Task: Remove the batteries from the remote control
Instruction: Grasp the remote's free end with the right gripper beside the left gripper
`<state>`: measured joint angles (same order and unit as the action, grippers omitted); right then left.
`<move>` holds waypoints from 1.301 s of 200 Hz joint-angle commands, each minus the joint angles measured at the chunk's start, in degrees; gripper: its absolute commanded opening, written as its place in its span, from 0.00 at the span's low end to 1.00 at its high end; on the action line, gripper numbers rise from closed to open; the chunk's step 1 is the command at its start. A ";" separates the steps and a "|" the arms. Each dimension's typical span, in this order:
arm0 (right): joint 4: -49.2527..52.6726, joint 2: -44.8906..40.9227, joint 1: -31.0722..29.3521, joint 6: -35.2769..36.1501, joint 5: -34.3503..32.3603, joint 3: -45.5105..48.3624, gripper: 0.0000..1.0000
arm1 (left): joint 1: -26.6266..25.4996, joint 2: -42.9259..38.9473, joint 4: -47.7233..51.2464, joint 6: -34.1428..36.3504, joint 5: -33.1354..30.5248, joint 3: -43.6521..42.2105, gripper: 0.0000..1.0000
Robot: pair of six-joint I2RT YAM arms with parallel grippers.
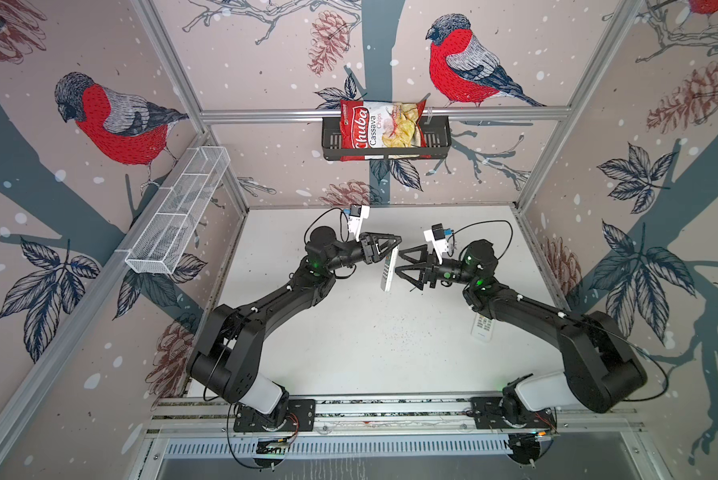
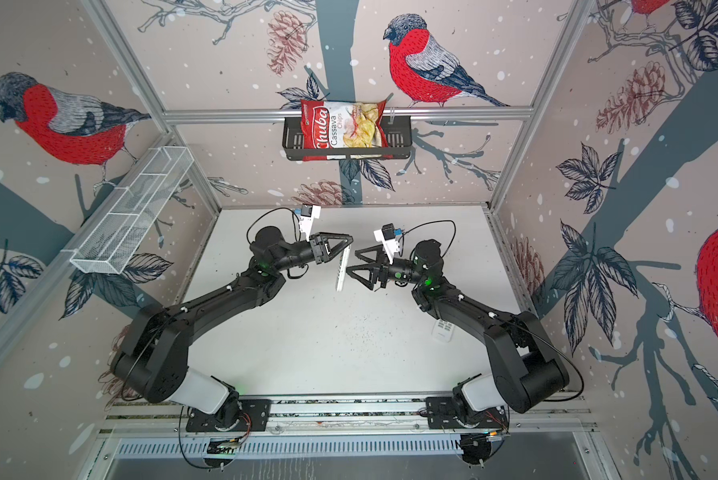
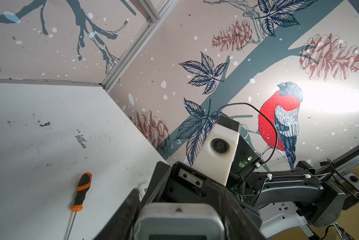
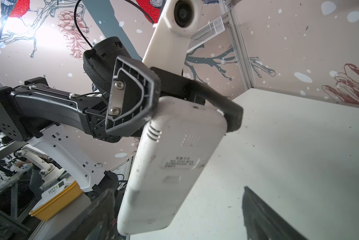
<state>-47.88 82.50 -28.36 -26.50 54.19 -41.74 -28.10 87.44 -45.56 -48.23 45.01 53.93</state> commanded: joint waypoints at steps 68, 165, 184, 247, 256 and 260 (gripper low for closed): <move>-4.49 0.43 -1.48 -1.40 1.75 -1.93 0.97 | -1.39 -0.16 -6.37 -2.20 1.65 1.44 0.53; -6.73 2.28 -1.75 -3.17 4.93 -3.94 0.92 | -1.61 0.87 -11.28 -4.60 2.97 1.44 0.52; -7.58 3.23 -1.72 -4.19 5.51 -4.57 0.89 | -1.71 0.91 -11.30 -4.42 3.14 1.69 0.52; -7.71 4.69 -1.47 -6.34 5.18 -5.71 0.76 | -1.64 0.80 -9.16 -2.71 2.55 2.05 0.52; -7.49 4.86 -1.32 -6.52 4.82 -5.86 0.74 | -1.62 0.65 -8.85 -2.34 2.22 1.91 0.52; -7.41 4.94 -1.19 -6.70 4.67 -5.82 0.73 | -1.67 0.56 -8.68 -2.19 2.09 1.86 0.52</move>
<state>-53.89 87.02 -29.93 -31.68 59.86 -47.00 -29.71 88.40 -52.21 -51.99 46.76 55.33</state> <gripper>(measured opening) 0.753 0.578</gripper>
